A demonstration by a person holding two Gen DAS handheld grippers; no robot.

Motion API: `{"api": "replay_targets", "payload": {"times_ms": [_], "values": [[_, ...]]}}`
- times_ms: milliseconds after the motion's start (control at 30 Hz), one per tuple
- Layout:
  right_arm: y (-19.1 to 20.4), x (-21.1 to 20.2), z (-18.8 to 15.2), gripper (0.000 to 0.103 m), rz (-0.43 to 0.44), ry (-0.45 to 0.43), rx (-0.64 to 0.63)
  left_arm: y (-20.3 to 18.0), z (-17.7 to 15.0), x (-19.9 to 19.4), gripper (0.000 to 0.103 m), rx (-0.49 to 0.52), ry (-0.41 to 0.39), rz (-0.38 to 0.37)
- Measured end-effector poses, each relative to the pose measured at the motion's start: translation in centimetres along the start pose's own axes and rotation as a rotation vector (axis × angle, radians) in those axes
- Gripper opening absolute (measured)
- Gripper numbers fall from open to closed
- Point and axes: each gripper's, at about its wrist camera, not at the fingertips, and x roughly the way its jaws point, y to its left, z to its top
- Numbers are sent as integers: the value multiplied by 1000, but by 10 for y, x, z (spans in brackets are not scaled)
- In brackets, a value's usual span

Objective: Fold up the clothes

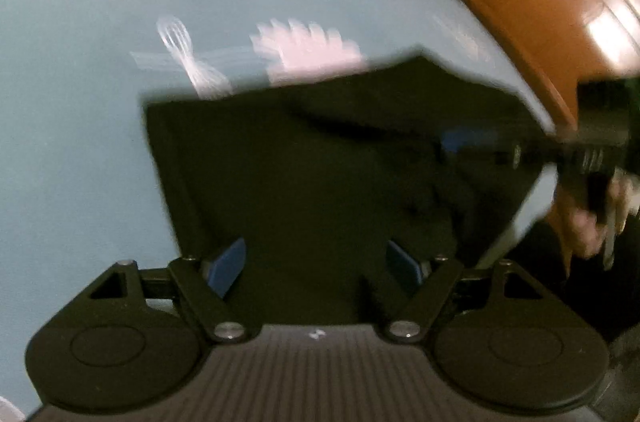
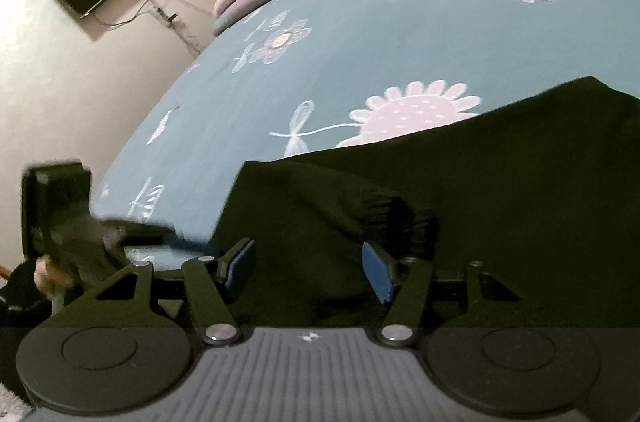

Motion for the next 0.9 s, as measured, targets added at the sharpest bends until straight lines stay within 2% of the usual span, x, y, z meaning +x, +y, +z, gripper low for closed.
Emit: {"api": "replay_targets", "payload": {"times_ms": [33,100,167,233,267,400,433,467,533,600,700,733,800,900], "values": [[6,2,1,64,7,3,-18,8,7,-11,78,-32,-50,-3],[16,10,4,64,17,7,-49,38,21,-19,78,-183,-92,-36],[25,18,6,65,30,16,-69,74,30,-8,78,-349,-72,-86],[34,27,7,65,50,33,-93,102,30,10,77,-467,-29,-58],[39,31,7,64,59,41,-109,109,30,16,76,-492,-21,-46],[60,54,9,61,115,48,-206,121,29,37,76,-526,4,-146],[66,64,10,55,134,57,-224,122,30,40,76,-529,4,-160],[71,75,12,41,157,75,-247,123,31,43,76,-530,2,-172],[82,94,11,28,196,118,-288,124,34,47,77,-535,6,-198],[92,111,3,28,225,173,-341,126,36,50,78,-541,26,-213],[96,134,-14,28,210,274,-372,129,38,55,78,-556,27,-251],[93,139,-20,23,197,288,-371,129,38,55,78,-558,24,-262],[85,138,-21,22,221,281,-340,130,41,56,78,-562,1,-280],[70,139,-15,14,252,301,-231,133,48,56,77,-583,-51,-328]]}}
